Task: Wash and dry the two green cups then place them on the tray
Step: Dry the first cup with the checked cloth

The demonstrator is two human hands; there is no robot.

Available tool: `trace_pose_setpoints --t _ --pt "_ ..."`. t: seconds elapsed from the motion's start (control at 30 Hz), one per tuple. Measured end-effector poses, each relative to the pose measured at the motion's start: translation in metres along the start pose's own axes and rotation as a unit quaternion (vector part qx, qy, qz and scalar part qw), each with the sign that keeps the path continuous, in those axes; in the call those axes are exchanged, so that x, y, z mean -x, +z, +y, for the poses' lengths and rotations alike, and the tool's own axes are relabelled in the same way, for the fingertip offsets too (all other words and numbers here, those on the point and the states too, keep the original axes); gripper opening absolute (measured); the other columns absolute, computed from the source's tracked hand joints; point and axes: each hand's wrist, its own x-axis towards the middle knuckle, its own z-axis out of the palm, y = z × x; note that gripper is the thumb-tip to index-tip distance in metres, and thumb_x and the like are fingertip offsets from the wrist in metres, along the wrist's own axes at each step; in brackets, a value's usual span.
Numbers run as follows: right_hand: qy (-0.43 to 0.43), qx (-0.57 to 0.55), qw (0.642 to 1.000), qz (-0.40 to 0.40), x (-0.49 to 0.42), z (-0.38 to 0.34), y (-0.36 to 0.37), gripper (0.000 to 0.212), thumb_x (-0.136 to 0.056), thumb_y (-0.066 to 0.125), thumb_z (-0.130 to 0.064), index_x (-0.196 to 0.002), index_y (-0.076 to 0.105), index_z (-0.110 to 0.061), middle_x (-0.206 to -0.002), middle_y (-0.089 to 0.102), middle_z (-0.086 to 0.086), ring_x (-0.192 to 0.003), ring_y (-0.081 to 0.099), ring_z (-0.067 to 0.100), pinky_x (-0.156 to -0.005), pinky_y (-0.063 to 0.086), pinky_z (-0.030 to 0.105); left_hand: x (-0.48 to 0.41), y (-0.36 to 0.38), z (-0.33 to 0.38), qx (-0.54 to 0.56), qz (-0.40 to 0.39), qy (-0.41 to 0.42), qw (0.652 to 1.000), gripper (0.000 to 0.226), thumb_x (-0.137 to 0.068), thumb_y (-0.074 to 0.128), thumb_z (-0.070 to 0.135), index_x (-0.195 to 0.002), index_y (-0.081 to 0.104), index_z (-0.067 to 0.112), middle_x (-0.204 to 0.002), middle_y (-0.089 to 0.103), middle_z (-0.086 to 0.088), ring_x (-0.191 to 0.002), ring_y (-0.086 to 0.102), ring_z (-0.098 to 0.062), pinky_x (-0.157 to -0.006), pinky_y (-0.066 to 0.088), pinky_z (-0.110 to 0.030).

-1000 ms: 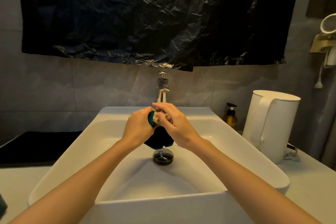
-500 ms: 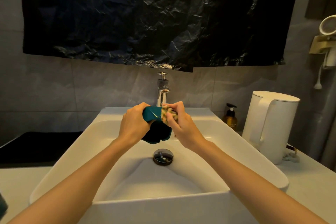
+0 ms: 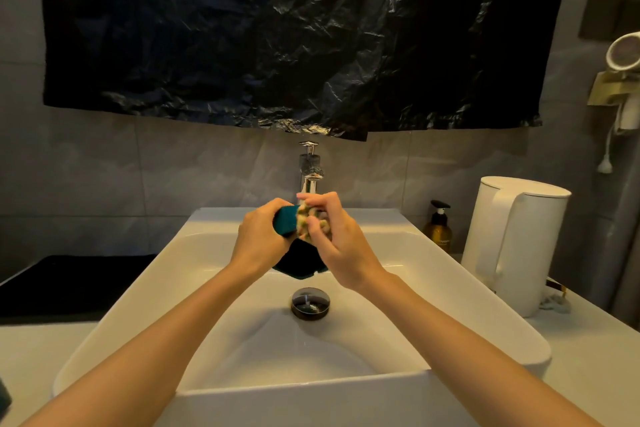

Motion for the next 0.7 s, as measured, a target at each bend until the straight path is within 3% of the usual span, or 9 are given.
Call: trace_pose_setpoints --t 0.13,0.23,0.33,0.47,0.53,0.63,0.7 --pt "0.008 -0.002 1.0 -0.002 -0.002 0.001 -0.003 0.023 -0.099 0.04 -0.026 -0.121 0.043 -0.021 -0.125 0.057 -0.006 -0.1 0.058 0.009 -0.078 0.054 0.028 -0.001 0.001 -0.002 0.028 -0.014 -0.029 0.999 0.033 -0.079 0.073 0.014 -0.109 0.061 0.015 -0.099 0.064 -0.001 -0.092 0.058 -0.017 -0.078 0.05 -0.029" --pt "0.021 -0.038 0.999 0.025 0.003 0.004 -0.01 0.023 -0.102 0.039 -0.019 -0.124 0.043 -0.018 -0.108 0.06 -0.002 -0.092 0.059 0.009 -0.07 0.056 0.029 -0.005 -0.002 -0.001 0.145 -0.015 -0.105 0.984 0.03 -0.081 0.072 0.016 -0.108 0.059 0.016 -0.101 0.063 -0.001 -0.095 0.058 -0.017 -0.075 0.048 -0.023" --pt "0.024 -0.037 0.998 0.047 0.005 0.004 -0.013 0.022 -0.102 0.038 -0.018 -0.12 0.039 -0.032 -0.102 0.056 -0.013 -0.094 0.058 0.008 -0.071 0.058 0.033 -0.008 -0.004 0.002 0.248 -0.019 -0.166 0.954 0.025 -0.082 0.069 0.014 -0.104 0.058 0.016 -0.102 0.064 -0.004 -0.097 0.058 -0.021 -0.068 0.046 -0.019" --pt "0.026 -0.047 0.997 0.058 0.004 -0.001 -0.011 0.025 -0.102 0.038 -0.021 -0.119 0.035 -0.04 -0.105 0.05 -0.026 -0.099 0.057 0.006 -0.073 0.059 0.037 -0.011 -0.004 0.0 0.288 -0.026 -0.202 0.936 0.028 -0.082 0.07 0.013 -0.108 0.06 0.013 -0.106 0.066 -0.007 -0.102 0.06 -0.027 -0.089 0.052 -0.039" --pt "0.024 -0.047 0.997 0.063 0.003 -0.002 -0.009 0.025 -0.101 0.041 -0.022 -0.119 0.035 -0.038 -0.105 0.05 -0.027 -0.099 0.056 0.005 -0.073 0.059 0.035 -0.01 -0.003 -0.001 0.298 -0.031 -0.21 0.931 0.027 -0.082 0.069 0.013 -0.108 0.06 0.014 -0.106 0.067 -0.007 -0.104 0.06 -0.028 -0.092 0.051 -0.043" --pt "0.014 -0.042 0.997 0.068 -0.001 -0.002 -0.007 0.022 -0.1 0.042 -0.027 -0.122 0.039 -0.027 -0.116 0.053 -0.019 -0.099 0.058 0.005 -0.075 0.058 0.031 -0.009 -0.001 0.0 0.264 -0.031 -0.172 0.949 0.024 -0.084 0.068 0.014 -0.105 0.058 0.017 -0.101 0.065 -0.003 -0.1 0.06 -0.023 -0.076 0.05 -0.025" --pt "0.003 -0.037 0.997 0.064 -0.003 -0.003 -0.006 0.02 -0.099 0.043 -0.029 -0.119 0.041 -0.026 -0.12 0.053 -0.012 -0.099 0.059 0.007 -0.075 0.058 0.032 -0.007 -0.001 0.0 0.232 -0.035 -0.148 0.961 0.029 -0.084 0.068 0.015 -0.11 0.057 0.017 -0.105 0.064 -0.003 -0.1 0.058 -0.021 -0.076 0.048 -0.022"
